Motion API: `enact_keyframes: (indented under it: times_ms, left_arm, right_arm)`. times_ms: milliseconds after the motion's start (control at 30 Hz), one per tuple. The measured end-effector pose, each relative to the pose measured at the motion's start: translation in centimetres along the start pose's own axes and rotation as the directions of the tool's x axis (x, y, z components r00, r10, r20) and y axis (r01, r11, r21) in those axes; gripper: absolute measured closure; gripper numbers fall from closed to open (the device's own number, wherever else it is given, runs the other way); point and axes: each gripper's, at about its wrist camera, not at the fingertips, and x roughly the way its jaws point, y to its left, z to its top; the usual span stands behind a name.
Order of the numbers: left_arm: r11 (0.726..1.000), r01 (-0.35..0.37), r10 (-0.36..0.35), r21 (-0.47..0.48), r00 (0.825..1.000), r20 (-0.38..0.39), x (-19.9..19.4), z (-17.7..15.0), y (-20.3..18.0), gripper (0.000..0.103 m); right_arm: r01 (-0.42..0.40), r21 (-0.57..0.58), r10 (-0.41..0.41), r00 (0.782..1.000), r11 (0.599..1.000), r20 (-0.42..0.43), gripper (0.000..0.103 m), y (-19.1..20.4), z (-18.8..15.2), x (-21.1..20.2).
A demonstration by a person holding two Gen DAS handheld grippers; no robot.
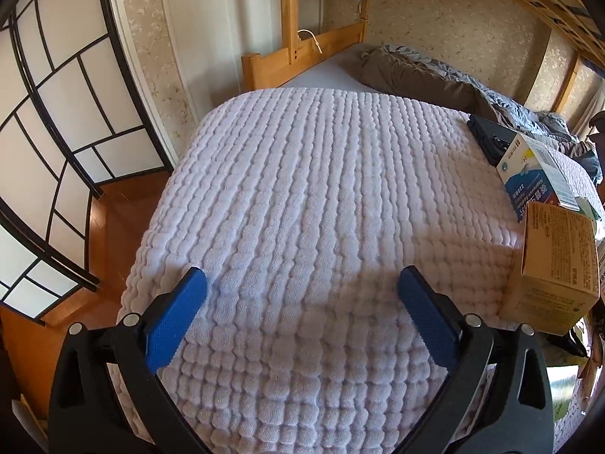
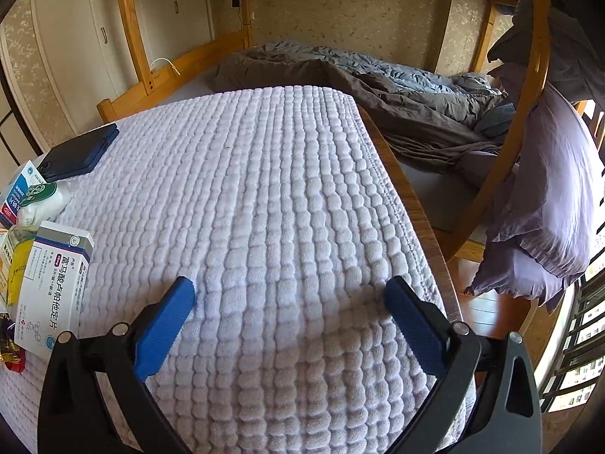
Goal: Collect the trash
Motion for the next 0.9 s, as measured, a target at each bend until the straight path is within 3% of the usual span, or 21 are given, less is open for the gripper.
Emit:
enact_keyframes:
  times_ms: [900]
  left_arm:
    - [1.000,-0.004,0.004,-0.006,1.000,-0.001,-0.46,-0.74,0.34,0.001]
  right_arm:
    - [0.004,0.002,-0.004,1.000,1.000,0.003,0.004,0.15,-0.26,-0.14]
